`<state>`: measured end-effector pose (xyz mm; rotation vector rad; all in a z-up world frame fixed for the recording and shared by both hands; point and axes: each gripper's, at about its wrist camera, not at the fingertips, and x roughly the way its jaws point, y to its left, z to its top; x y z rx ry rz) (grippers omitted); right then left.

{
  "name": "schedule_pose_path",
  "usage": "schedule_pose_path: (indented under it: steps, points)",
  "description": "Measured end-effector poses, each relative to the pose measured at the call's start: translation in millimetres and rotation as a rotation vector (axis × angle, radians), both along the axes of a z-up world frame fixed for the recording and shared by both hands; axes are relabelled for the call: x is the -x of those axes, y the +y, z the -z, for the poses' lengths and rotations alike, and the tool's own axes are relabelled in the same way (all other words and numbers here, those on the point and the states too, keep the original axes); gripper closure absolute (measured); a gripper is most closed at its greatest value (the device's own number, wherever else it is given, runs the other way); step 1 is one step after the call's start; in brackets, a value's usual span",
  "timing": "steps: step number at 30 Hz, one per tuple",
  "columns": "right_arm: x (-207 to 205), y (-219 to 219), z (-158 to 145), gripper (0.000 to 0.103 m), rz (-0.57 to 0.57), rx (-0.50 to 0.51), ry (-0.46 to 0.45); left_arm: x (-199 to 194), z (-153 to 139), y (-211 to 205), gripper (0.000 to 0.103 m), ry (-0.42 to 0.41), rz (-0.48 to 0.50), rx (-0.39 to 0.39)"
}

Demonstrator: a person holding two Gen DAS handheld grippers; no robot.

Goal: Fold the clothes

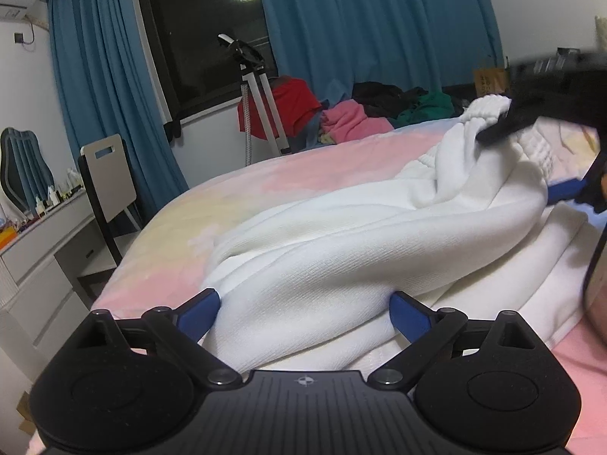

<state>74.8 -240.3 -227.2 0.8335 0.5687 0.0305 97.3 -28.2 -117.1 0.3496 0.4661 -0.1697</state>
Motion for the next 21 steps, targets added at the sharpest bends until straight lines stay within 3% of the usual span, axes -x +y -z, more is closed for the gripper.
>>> schedule_pose_path:
  steps: [3,5,8,9,14,16,19,21]
  points:
    - [-4.6,11.9,2.5,0.015,0.003,0.103,0.011,12.9,-0.4,-1.8,0.006,0.003,-0.003,0.013]
    - [-4.6,16.9,2.1,0.028,0.017,0.149,0.006,14.5,-2.6,0.1,0.007,0.005,-0.005,0.031]
    - [3.8,8.7,-0.8,0.055,0.049,0.101,-0.032,25.7,-2.1,-1.5,0.007,-0.001,-0.005,0.052]
    - [8.3,4.5,-2.8,0.059,0.060,0.079,-0.056,27.4,-4.0,-0.3,0.007,0.000,-0.003,0.069]
    - [43.6,-8.1,-20.0,0.062,0.139,0.057,-0.144,37.6,-21.5,22.1,0.007,0.032,-0.029,0.303]
    - [53.3,-16.2,-15.7,0.062,0.179,0.073,-0.129,35.4,-20.6,24.1,0.007,0.046,-0.059,0.303]
    - [47.9,-28.5,4.3,0.060,0.175,0.034,-0.015,29.6,-16.5,25.2,0.007,0.070,-0.098,0.275]
    - [46.3,-30.2,11.4,0.053,0.178,0.019,0.009,27.2,-14.7,28.0,0.007,0.083,-0.112,0.277]
